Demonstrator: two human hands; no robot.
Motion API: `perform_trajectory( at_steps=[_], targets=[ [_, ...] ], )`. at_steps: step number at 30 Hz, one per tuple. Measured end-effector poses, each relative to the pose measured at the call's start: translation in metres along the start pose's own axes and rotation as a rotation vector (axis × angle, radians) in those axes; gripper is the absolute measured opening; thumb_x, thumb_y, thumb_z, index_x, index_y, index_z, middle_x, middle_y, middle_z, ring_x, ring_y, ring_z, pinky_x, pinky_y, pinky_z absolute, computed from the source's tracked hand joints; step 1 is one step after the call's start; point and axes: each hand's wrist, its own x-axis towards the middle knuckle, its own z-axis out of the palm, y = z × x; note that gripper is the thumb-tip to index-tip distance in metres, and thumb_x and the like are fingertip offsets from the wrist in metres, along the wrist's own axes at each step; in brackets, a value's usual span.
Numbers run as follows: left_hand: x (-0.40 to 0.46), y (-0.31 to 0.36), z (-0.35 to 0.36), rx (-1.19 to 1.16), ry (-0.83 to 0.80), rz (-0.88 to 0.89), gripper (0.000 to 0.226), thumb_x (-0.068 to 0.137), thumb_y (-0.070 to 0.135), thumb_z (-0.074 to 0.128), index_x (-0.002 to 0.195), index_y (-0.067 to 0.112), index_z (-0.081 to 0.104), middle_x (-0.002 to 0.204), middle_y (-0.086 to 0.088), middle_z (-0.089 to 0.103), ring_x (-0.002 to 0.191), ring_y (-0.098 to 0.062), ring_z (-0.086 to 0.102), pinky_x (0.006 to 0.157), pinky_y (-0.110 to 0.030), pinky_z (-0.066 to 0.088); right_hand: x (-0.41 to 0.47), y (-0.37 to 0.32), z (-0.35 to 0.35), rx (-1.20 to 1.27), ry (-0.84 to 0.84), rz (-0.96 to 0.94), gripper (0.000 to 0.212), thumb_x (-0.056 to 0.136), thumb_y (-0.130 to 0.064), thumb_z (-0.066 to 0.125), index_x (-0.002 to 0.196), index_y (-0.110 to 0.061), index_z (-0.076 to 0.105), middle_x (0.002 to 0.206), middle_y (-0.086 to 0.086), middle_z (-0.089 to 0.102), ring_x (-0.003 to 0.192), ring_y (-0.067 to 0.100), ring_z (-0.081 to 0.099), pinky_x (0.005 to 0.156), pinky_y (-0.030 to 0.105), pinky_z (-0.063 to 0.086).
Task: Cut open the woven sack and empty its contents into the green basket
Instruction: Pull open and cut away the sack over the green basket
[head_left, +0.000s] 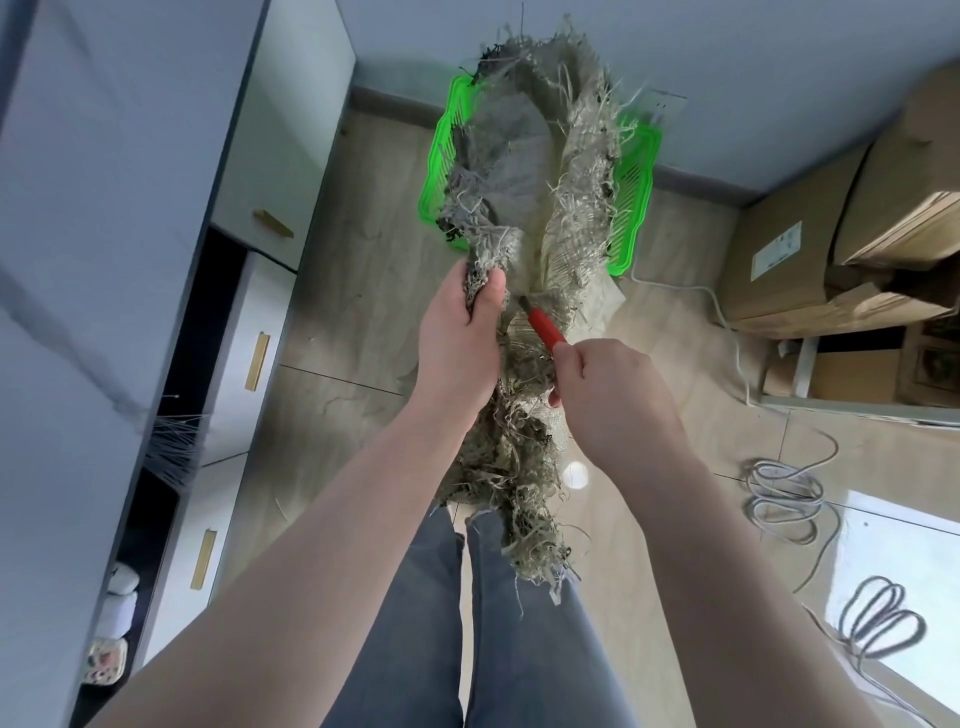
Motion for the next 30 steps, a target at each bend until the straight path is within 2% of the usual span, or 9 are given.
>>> perform_trajectory(
  at_steps=[6, 11, 15, 17, 19, 21, 24, 26, 30],
  targets=[
    [0.002, 0.002, 0.000, -0.013, 0.001, 0.006, 0.045, 0.100, 0.042, 0.041, 0.130, 0.010, 0.052, 0.125, -0.006, 0.063, 0.118, -0.022, 0.056, 0.102, -0.042, 0.045, -0.001, 0.003, 0.002, -0.035, -0.012, 0.000, 0.047, 0.102, -0.036, 0.031, 0.080, -0.011, 0.066, 0.066, 0.004, 0.058, 0.059, 0.023, 0.056, 0.048, 0.028, 0.034],
    [0.001, 0.001, 0.002, -0.041, -0.027, 0.021, 0.045, 0.100, 0.040, 0.042, 0.128, 0.006, 0.052, 0.124, -0.012, 0.062, 0.118, -0.028, 0.055, 0.100, -0.041, 0.044, 0.001, -0.001, 0.005, -0.020, 0.089, -0.002, 0.045, 0.103, -0.035, 0.030, 0.077, -0.013, 0.058, 0.063, -0.002, 0.051, 0.056, 0.015, 0.046, 0.046, 0.028, 0.028],
    [0.004, 0.003, 0.004, -0.059, -0.029, 0.024, 0.039, 0.100, 0.040, 0.044, 0.125, 0.013, 0.056, 0.120, -0.001, 0.065, 0.113, -0.017, 0.058, 0.098, -0.036, 0.045, 0.000, -0.001, 0.014, -0.003, 0.169, -0.035, 0.041, 0.104, -0.035, 0.029, 0.073, -0.015, 0.048, 0.062, -0.004, 0.044, 0.061, 0.024, 0.046, 0.051, 0.034, 0.028],
    [0.003, 0.003, 0.006, -0.135, -0.051, -0.016, 0.030, 0.098, 0.040, 0.049, 0.119, 0.020, 0.059, 0.111, 0.006, 0.068, 0.104, -0.010, 0.062, 0.094, -0.034, 0.048, 0.000, -0.001, 0.017, 0.004, 0.209, -0.041, 0.038, 0.104, -0.035, 0.029, 0.076, -0.015, 0.045, 0.063, -0.005, 0.041, 0.061, 0.022, 0.045, 0.051, 0.034, 0.025],
    [0.004, -0.001, 0.010, -0.231, -0.093, -0.108, 0.032, 0.093, 0.041, 0.056, 0.118, 0.021, 0.059, 0.111, 0.005, 0.069, 0.103, -0.013, 0.065, 0.095, -0.041, 0.051, 0.001, 0.000, 0.017, 0.021, 0.232, -0.037, 0.036, 0.104, -0.035, 0.029, 0.079, -0.015, 0.045, 0.064, -0.006, 0.040, 0.056, 0.015, 0.040, 0.047, 0.032, 0.023],
    [0.004, -0.004, 0.014, -0.320, -0.176, -0.222, 0.033, 0.091, 0.035, 0.061, 0.119, 0.017, 0.061, 0.111, -0.001, 0.071, 0.103, -0.020, 0.067, 0.096, -0.046, 0.051, 0.003, 0.002, 0.015, 0.033, 0.236, -0.039, 0.034, 0.104, -0.036, 0.029, 0.082, -0.016, 0.045, 0.065, -0.007, 0.040, 0.054, 0.009, 0.037, 0.045, 0.028, 0.021],
    [0.003, -0.010, 0.022, -0.394, -0.281, -0.301, 0.028, 0.094, 0.026, 0.061, 0.115, 0.009, 0.065, 0.107, -0.007, 0.074, 0.102, -0.023, 0.069, 0.097, -0.047, 0.052, 0.009, 0.003, 0.011, 0.026, 0.218, -0.039, 0.035, 0.104, -0.037, 0.029, 0.084, -0.015, 0.047, 0.065, -0.006, 0.041, 0.057, 0.016, 0.042, 0.045, 0.028, 0.022],
    [0.004, -0.013, 0.025, -0.357, -0.254, -0.280, 0.027, 0.094, 0.028, 0.060, 0.115, 0.011, 0.066, 0.105, -0.005, 0.074, 0.100, -0.022, 0.070, 0.095, -0.045, 0.053, 0.014, 0.004, 0.009, 0.006, 0.204, -0.029, 0.036, 0.104, -0.038, 0.028, 0.085, -0.016, 0.048, 0.065, -0.006, 0.042, 0.063, 0.022, 0.046, 0.045, 0.029, 0.022],
    [0.013, -0.020, 0.023, -0.023, -0.143, -0.070, 0.024, 0.095, 0.032, 0.057, 0.114, 0.018, 0.063, 0.104, 0.002, 0.071, 0.099, -0.018, 0.066, 0.084, -0.032, 0.051, 0.014, 0.009, -0.001, 0.006, 0.172, -0.044, 0.041, 0.104, -0.038, 0.029, 0.080, -0.015, 0.052, 0.066, -0.001, 0.049, 0.060, 0.022, 0.048, 0.046, 0.031, 0.026]
  ],
)
